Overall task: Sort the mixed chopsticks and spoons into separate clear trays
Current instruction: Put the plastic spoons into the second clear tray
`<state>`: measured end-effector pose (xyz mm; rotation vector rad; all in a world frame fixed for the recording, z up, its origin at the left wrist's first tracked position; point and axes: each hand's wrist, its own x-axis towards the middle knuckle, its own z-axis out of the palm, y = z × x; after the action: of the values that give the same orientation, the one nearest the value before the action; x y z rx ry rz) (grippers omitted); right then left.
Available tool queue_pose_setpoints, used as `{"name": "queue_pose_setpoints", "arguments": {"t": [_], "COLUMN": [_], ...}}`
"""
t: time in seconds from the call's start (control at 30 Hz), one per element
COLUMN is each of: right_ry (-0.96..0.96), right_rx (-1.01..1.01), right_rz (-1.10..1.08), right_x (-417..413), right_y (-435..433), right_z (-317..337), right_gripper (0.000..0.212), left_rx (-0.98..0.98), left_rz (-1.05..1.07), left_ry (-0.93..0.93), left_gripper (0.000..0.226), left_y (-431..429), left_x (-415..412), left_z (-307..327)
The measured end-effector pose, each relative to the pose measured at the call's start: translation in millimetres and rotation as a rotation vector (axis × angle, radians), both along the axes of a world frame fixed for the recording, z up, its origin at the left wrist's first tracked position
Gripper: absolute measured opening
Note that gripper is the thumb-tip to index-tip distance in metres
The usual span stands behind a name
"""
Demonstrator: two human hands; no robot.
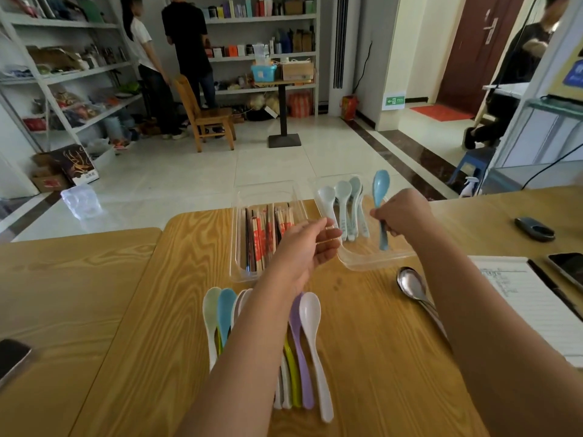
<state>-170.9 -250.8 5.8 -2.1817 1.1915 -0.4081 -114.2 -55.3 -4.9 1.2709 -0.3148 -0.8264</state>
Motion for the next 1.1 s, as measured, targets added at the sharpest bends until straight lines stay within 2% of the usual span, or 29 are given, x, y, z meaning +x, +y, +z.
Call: {"name": "queue_pose_setpoints", "arguments": {"t": [0.17,0.3,0.57,0.8,0.9,0.93,1.0,1.1], "right_ry": [0.223,0.328,0.375,0.346,0.286,0.262,0.162,-0.042], "right_rx": [-0.183,-0.288,-0.39,-0.39,-0.383,-0.372,-0.315,-0.184], "right_rz": [-0.005,0.064,0.097,0.101,0.108,0.095,0.062,0.043], "right_x": [31,33,32,29,24,22,19,4], "right_y": [-26,-22,-23,-20,-15,-13,-11,5], "right_z": [-27,-47,-70,-65,-45,-37,-21,1], "right_gripper": [0.019,0.018,0.018,0.016,0.005,0.01,0.017,0.01], "left_rx": [0.041,0.064,0.067,0.073,0.061,0.053,0.029,-0.017], "left_rz": [-0.017,-0.038,-0.069,-0.062,-0.054,-0.048,-0.031,0.011], "left_ry": [-0.027,-0.032,-0.018,-0.01,-0.012,-0.011,-0.01,-0.017], "left_gripper": [0.023,0.023,0.02,0.019,0.019,0.019,0.019,0.022], "left_y": [-38,-57,-63,-59,-55,-52,-44,-19], "left_x": [21,27,28,26,22,20,14,-3], "left_z": [5,3,-11,-12,-6,-3,5,14]}}
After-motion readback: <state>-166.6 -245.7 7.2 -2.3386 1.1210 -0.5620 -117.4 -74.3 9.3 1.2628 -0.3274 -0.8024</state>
